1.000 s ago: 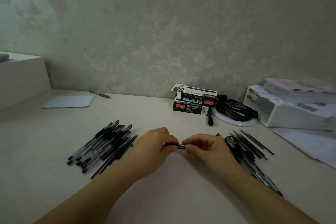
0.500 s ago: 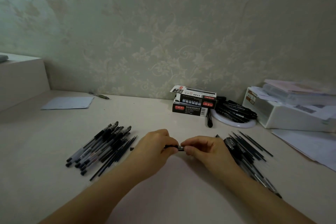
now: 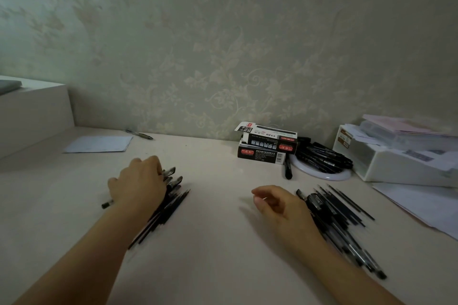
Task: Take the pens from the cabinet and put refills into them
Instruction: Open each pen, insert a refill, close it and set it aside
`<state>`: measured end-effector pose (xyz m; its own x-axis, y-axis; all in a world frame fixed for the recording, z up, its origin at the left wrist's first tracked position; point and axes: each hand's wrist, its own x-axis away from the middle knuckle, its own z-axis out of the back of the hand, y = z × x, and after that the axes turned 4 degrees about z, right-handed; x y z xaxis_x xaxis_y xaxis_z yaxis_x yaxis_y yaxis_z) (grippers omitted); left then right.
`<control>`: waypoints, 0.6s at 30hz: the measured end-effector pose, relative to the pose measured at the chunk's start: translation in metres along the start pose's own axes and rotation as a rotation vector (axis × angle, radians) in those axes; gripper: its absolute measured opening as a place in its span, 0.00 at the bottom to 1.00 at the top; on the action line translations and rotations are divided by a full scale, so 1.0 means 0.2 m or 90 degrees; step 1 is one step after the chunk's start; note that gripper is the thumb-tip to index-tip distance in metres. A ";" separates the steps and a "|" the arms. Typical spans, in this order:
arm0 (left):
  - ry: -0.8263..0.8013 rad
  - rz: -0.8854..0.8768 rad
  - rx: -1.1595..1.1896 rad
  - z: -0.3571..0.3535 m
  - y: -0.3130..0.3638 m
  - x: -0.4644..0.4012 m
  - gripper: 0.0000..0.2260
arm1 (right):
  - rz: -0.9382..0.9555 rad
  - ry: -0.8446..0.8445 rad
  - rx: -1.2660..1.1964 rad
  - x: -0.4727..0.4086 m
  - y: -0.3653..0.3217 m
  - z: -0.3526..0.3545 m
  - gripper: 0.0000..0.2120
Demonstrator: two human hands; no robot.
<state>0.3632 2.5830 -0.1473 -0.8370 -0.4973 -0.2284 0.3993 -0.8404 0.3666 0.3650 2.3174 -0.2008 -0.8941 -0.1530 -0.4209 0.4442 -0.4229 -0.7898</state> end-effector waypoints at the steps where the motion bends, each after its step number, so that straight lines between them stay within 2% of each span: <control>1: -0.015 0.006 -0.015 -0.01 0.00 0.00 0.06 | 0.007 0.000 0.007 0.00 0.00 0.00 0.07; 5: -0.026 0.009 -0.050 -0.04 -0.01 -0.01 0.08 | 0.051 -0.004 0.051 0.01 -0.01 0.01 0.07; 9: -0.039 0.016 -0.070 -0.04 -0.01 -0.02 0.09 | 0.098 -0.003 0.217 0.00 -0.01 0.03 0.05; 14: 0.016 -0.014 -0.069 -0.04 0.00 -0.01 0.09 | 0.023 0.028 0.472 0.00 -0.02 0.14 0.06; 18: 0.077 -0.116 0.026 -0.06 0.07 0.04 0.07 | -0.041 0.012 0.573 0.01 -0.01 0.19 0.09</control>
<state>0.3671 2.5642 -0.1549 -0.8416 -0.3628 -0.4000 0.2284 -0.9104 0.3451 0.3605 2.2847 -0.1822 -0.9112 -0.0941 -0.4010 0.1742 -0.9703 -0.1680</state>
